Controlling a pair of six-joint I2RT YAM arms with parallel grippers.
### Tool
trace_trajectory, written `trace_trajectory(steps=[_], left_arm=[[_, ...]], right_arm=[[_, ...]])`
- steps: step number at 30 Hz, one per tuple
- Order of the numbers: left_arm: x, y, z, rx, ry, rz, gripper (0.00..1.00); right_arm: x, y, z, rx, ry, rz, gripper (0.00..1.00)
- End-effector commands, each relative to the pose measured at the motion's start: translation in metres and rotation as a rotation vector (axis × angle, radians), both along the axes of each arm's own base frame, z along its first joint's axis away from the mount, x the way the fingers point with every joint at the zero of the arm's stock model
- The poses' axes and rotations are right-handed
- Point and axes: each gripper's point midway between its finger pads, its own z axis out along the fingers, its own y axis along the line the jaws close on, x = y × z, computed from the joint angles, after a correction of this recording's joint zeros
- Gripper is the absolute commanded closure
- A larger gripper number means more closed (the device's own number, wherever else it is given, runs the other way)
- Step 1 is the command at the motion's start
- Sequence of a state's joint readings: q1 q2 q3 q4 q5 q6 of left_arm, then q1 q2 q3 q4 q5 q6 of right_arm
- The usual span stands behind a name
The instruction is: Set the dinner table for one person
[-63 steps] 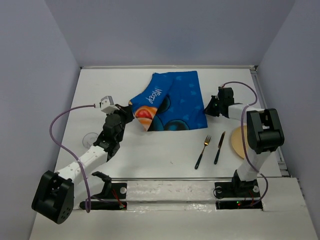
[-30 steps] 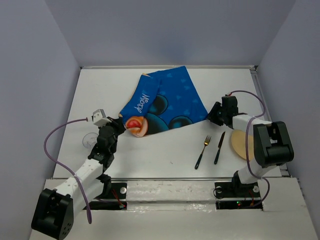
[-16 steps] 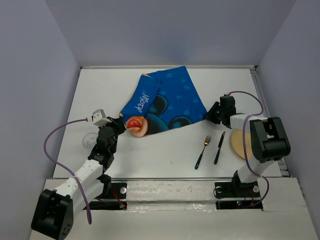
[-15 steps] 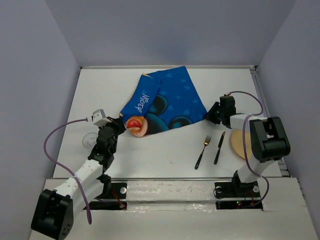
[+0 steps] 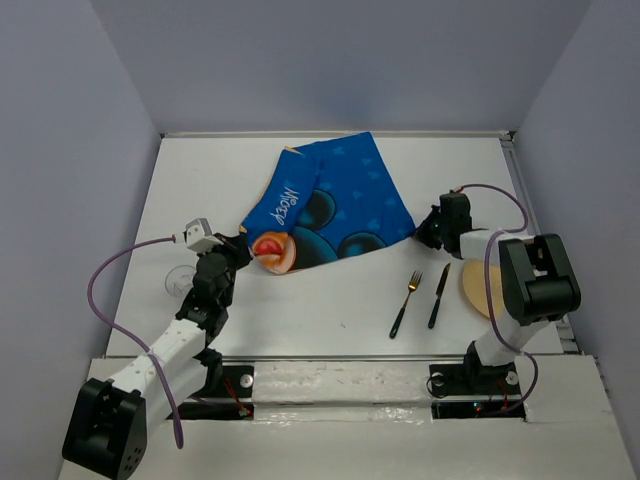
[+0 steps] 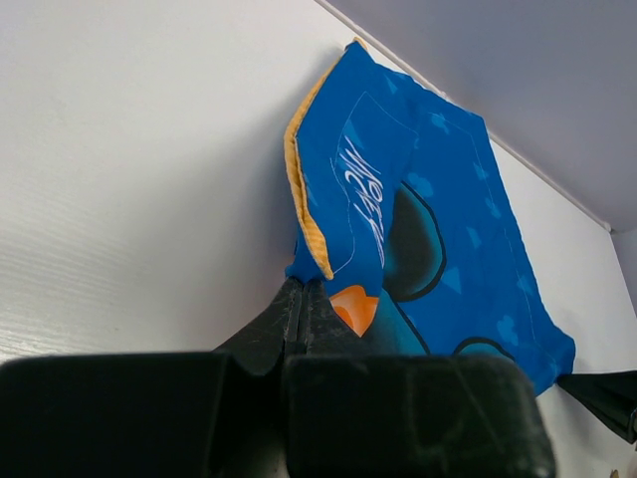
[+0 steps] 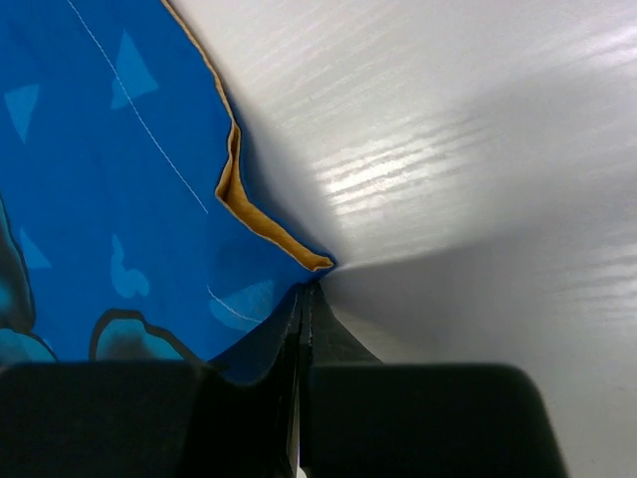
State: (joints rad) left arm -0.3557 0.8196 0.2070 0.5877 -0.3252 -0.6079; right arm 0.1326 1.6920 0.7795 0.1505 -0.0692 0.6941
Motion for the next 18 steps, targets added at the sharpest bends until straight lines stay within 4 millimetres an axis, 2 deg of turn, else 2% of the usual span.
trace_trajectory(steps=[1,2,3,4,5,7,13,16,18], left_arm=[[0.005,0.004,0.029,-0.017,-0.097,0.024,1.0],[0.005,0.004,0.029,-0.017,-0.098,0.023,1.0],[0.005,0.003,0.029,-0.019,-0.097,0.018,1.0],[0.005,0.003,0.029,-0.019,-0.097,0.018,1.0],[0.006,0.003,0.029,-0.02,-0.097,0.018,1.0],[0.005,0.002,0.028,-0.023,-0.096,0.016,1.0],[0.006,0.001,0.029,-0.029,-0.101,0.008,1.0],[0.005,0.001,0.029,-0.028,-0.104,0.01,1.0],[0.005,0.001,0.03,-0.027,-0.105,0.01,1.0]], right_arm=[[0.008,-0.007,0.029,-0.043,-0.127,-0.015,1.0],[0.007,-0.008,0.037,-0.047,-0.147,-0.014,0.95],[0.004,-0.008,0.038,-0.049,-0.143,-0.011,0.84],[0.002,-0.007,0.038,-0.05,-0.137,-0.002,0.71],[-0.002,-0.008,0.036,-0.058,-0.123,0.006,0.53],[-0.005,-0.011,0.034,-0.082,-0.118,0.01,0.38],[-0.004,-0.01,0.024,-0.099,-0.066,0.036,0.36],[-0.004,-0.006,0.015,-0.106,-0.04,0.052,0.37],[-0.003,-0.006,0.013,-0.112,-0.035,0.058,0.41]])
